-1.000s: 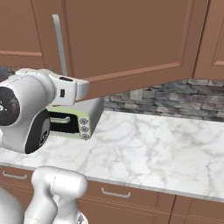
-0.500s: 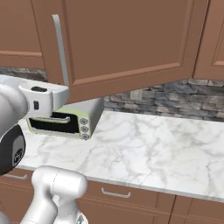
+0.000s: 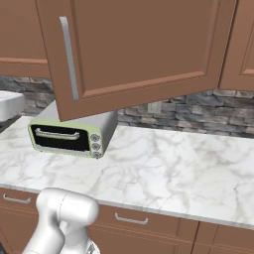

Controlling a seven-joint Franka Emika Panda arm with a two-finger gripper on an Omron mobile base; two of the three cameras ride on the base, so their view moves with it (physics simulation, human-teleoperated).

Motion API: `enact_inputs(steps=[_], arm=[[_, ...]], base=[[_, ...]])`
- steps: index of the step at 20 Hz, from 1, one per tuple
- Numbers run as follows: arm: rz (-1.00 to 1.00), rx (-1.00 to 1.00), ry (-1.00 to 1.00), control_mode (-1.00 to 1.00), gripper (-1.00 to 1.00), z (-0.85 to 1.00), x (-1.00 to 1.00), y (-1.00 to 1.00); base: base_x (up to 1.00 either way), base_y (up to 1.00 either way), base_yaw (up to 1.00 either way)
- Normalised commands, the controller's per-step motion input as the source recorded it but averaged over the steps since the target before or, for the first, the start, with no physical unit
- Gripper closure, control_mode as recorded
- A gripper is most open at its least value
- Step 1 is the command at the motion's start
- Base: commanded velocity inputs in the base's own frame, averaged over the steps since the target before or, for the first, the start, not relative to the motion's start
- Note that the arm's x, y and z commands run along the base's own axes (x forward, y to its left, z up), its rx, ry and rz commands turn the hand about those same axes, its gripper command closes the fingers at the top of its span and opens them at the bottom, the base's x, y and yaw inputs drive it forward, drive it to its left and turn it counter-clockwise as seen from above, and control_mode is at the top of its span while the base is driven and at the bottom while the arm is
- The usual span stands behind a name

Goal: Open the cabinet directly in front. Then move the liquor and the cup to the dining counter with the candle on it.

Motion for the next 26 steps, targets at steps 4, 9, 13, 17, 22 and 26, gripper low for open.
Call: enact_inputs(steps=[4, 9, 13, 17, 22, 26], arm=[[-0.2, -0.08, -0.03, -1.0, -1.0, 0.0, 0.0, 0.9], [-0.17, -0.1, 0.12, -1.0, -1.0, 0.0, 0.05, 0.41], [-0.04, -0.05, 0.15, -1.0, -1.0, 0.0, 0.01, 0.01], [0.0, -0.03, 0.17, -1.0, -1.0, 0.0, 0.03, 0.0], [-0.02, -0.14, 0.21, -1.0, -1.0, 0.0, 0.02, 0.0], [0.0, -0.22, 0.19, -1.0, -1.0, 0.0, 0.11, 0.0]], base=[[0.0, 0.0, 0.0], [0.0, 0.0, 0.0], [0.0, 0.0, 0.0], [0.0, 0.0, 0.0], [0.0, 0.0, 0.0], [0.0, 0.0, 0.0]])
